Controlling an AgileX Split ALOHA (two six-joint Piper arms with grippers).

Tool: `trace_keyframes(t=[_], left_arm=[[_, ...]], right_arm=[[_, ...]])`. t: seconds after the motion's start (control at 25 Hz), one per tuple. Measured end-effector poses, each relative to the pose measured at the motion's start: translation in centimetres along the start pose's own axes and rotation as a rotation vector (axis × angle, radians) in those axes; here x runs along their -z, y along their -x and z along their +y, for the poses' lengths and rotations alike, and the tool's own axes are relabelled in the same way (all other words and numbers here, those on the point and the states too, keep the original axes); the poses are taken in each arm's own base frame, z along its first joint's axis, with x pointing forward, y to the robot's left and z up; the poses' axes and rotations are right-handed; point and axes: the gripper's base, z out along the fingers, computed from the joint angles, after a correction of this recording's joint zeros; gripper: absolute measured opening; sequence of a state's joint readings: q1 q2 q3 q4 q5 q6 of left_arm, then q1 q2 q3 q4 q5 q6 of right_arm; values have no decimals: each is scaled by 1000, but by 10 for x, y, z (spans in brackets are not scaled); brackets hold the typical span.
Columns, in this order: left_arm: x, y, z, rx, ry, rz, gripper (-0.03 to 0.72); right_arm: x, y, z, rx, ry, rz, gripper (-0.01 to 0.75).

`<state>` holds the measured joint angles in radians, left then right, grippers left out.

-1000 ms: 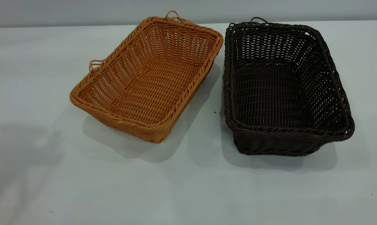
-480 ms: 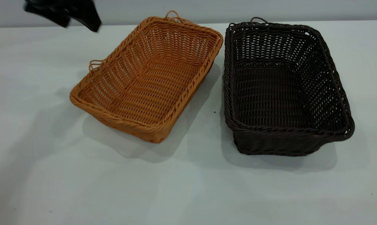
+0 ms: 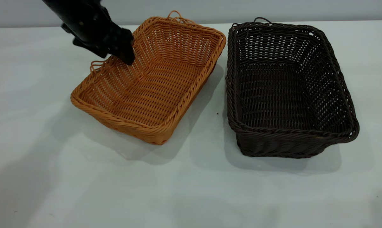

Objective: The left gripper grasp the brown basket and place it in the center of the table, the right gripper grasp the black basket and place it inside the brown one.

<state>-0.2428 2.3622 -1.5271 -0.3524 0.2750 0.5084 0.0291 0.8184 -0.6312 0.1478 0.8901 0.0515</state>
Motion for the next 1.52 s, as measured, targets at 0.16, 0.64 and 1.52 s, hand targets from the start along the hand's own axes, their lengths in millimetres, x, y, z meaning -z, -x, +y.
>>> trace_keyframes(t=[0.16, 0.64, 1.52], left_arm=[[-20, -3, 3, 4, 13, -5, 529], [-17, 1, 8, 43, 17, -36, 81], [94, 53, 44, 30, 139, -308, 81]], right_arm=[[-33, 12, 4, -89, 53, 98, 584], [-124, 20, 43, -399, 314, 363, 571], [-298, -28, 42, -943, 125, 614, 566]])
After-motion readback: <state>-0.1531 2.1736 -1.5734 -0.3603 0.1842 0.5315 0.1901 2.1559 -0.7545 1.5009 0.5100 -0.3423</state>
